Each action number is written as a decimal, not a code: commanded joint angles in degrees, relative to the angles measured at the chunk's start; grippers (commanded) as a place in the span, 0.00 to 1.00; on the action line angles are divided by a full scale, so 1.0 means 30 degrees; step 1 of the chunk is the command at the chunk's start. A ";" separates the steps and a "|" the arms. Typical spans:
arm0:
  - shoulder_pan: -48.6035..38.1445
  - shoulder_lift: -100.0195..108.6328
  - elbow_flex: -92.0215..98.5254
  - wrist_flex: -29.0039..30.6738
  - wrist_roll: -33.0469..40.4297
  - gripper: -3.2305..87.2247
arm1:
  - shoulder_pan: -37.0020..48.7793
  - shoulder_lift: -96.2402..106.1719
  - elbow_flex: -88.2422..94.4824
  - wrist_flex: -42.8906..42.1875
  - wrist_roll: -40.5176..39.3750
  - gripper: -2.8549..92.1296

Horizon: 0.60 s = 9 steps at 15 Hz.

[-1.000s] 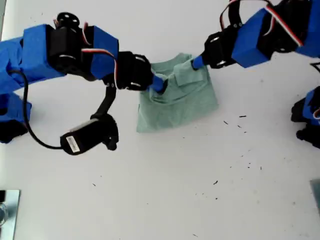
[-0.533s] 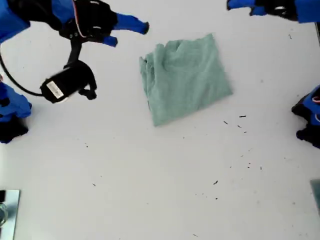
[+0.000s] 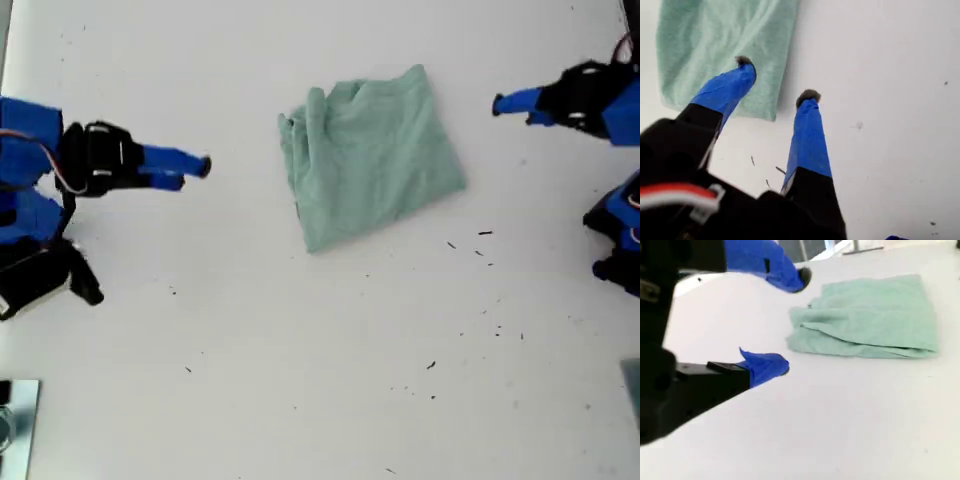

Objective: Fold t shirt

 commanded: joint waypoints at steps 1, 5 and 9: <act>0.2139 1.0605 0.6885 -0.0059 -0.1670 0.26 | -0.0967 0.6885 0.5596 0.0088 0.1904 0.22; 0.1904 1.2832 0.8232 0.3896 0.2021 0.25 | -0.0410 0.7090 0.9463 0.0410 -0.2256 0.21; 0.1875 1.2832 0.8496 0.3867 0.2021 0.22 | -0.0352 0.7090 0.9434 0.0498 -0.4277 0.19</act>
